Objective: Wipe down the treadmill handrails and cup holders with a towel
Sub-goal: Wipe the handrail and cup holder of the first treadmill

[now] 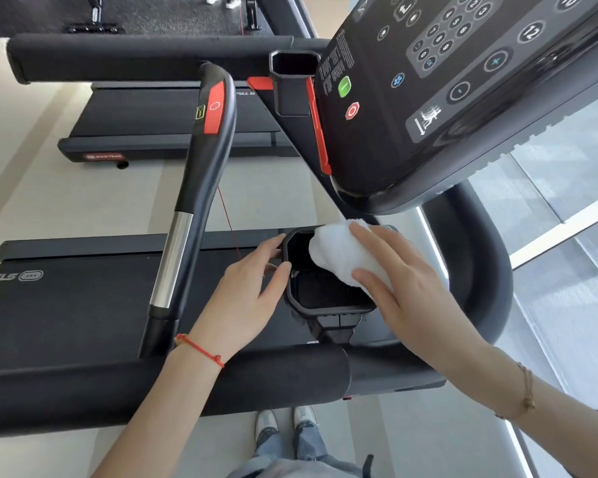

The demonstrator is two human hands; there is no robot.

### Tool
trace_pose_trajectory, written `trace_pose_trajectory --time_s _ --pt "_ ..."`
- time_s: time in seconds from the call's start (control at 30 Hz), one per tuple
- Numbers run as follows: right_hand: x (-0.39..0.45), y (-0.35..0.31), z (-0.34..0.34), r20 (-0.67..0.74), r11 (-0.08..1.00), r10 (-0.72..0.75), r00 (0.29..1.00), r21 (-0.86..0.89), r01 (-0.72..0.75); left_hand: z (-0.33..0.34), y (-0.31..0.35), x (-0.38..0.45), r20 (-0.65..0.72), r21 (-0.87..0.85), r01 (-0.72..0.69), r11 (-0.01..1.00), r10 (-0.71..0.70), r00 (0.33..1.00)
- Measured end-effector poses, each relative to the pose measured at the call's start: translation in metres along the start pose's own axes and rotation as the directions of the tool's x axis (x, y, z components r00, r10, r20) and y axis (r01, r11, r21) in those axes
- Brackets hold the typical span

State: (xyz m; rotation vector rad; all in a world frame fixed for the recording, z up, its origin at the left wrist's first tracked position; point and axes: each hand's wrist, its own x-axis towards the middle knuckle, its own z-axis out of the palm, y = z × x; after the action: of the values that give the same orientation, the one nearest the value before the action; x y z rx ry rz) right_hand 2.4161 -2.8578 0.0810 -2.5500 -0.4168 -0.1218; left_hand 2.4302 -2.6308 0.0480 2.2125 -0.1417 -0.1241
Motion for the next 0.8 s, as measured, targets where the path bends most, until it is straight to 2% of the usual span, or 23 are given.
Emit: trace_pose_trajectory --time_s 0.1,0.17,0.27,0.33,0.5,0.67,0.8 --pt "0.02 -0.001 -0.005 0.098 0.972 -0.176 0.979 -0.137 0.189 -0.001 -0.001 -0.002 -0.014 -0.014 0.005 1.0 -0.006 1.0" --pt "0.035 -0.002 -0.005 0.248 0.904 -0.271 0.93 -0.268 0.334 -0.002 -0.002 -0.003 -0.025 -0.02 0.004 1.0 -0.004 1.0" --pt "0.058 -0.006 -0.001 0.492 0.864 -0.238 0.838 -0.287 0.414 -0.002 -0.004 -0.004 -0.031 -0.026 0.003 1.0 -0.004 1.0" --pt "0.069 -0.008 0.004 0.569 0.863 -0.221 0.792 -0.265 0.431 -0.002 -0.004 -0.004 -0.024 -0.022 -0.001 1.0 0.001 1.0" --pt "0.081 -0.004 0.018 0.657 0.826 -0.184 0.731 -0.3 0.478 -0.002 -0.004 -0.005 -0.012 -0.032 -0.008 0.999 0.008 1.0" --pt "0.084 -0.008 0.033 0.706 0.685 -0.174 0.687 -0.414 0.599 -0.003 -0.001 -0.006 -0.017 -0.007 -0.014 1.0 0.014 1.0" --pt "0.087 -0.013 0.035 0.711 0.66 -0.15 0.687 -0.445 0.605 -0.004 -0.001 -0.006 -0.016 -0.015 -0.018 1.0 0.018 1.0"
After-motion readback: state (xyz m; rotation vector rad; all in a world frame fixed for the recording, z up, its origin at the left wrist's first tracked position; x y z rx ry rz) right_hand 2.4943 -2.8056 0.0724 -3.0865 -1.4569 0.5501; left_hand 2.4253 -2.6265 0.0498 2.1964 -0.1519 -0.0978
